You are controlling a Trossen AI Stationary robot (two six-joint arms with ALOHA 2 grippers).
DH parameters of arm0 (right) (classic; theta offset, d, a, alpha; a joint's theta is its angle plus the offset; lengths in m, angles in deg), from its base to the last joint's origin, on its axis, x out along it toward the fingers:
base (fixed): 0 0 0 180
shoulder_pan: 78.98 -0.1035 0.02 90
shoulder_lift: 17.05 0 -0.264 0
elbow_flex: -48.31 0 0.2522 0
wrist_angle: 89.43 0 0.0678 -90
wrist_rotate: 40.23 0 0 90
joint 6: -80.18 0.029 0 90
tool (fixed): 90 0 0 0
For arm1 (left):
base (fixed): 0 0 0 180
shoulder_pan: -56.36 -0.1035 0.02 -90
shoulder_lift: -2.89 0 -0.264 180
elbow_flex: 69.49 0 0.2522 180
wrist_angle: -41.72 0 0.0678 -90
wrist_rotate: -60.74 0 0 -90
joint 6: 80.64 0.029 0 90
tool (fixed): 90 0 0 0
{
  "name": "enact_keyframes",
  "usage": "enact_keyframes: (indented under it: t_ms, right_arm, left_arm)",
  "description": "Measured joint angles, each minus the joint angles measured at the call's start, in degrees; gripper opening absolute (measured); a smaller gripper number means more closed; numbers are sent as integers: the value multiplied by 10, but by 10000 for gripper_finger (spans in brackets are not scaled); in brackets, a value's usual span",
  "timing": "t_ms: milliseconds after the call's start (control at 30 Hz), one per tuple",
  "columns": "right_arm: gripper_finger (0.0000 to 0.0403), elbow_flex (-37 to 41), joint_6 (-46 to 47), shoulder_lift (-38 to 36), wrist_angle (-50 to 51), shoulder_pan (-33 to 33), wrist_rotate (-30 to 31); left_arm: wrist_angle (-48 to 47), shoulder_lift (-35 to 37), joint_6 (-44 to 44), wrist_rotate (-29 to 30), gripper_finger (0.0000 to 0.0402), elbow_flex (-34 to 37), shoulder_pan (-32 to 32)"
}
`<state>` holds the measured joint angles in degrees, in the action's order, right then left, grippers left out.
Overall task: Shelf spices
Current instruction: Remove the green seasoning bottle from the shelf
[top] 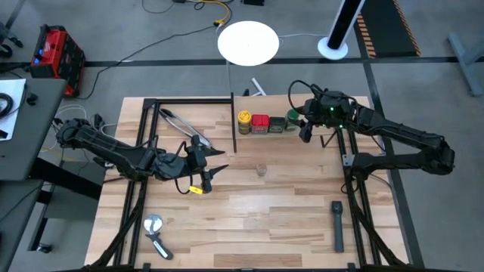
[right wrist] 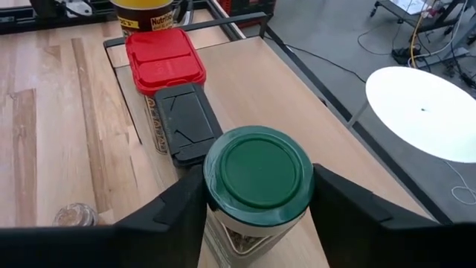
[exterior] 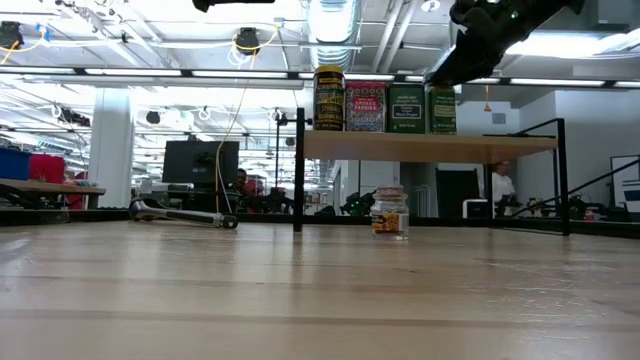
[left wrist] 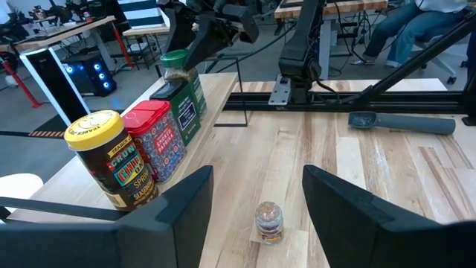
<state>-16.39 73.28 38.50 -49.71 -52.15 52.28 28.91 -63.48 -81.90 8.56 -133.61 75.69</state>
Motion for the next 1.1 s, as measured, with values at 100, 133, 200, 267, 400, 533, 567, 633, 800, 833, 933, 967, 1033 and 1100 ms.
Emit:
enact_keyframes:
  t_ms: [100,133,200,267,400,533,567,633,800,833,933,967,1033,1100]
  right_arm:
    - [215,0,5,0,1,0,0]
    - [218,0,5,0,1,0,0]
    - [219,0,5,0,1,-1,0]
    - [214,0,5,0,1,-2,0]
    - [205,0,9,0,3,-2,0]
    - [205,0,10,-1,8,-2,1]
    - [205,0,10,-1,8,-2,1]
    - [205,0,11,-2,10,-2,1]
    - [205,0,33,-16,23,-2,3]
    - [205,0,42,-21,28,-2,3]
    - [205,0,73,-36,48,-8,3]
    - [205,0,81,-41,53,-12,5]
    - [205,0,90,-48,60,-19,8]
    - [205,0,98,-53,60,-27,13]
  left_arm:
    - [0,0,0,0,201,0,0]
    - [0,0,0,0,201,0,0]
    - [0,0,0,0,201,0,0]
    - [0,0,0,0,201,0,0]
    - [0,0,0,0,201,0,0]
    - [0,0,1,0,201,0,0]
    - [0,0,1,0,201,0,0]
    - [0,0,2,0,201,0,0]
    - [0,0,2,0,201,0,0]
    - [0,0,2,0,201,0,0]
    - [0,0,2,0,201,0,0]
    - [0,0,2,0,201,0,0]
    - [0,0,2,0,201,0,0]
    - [0,0,2,0,201,0,0]
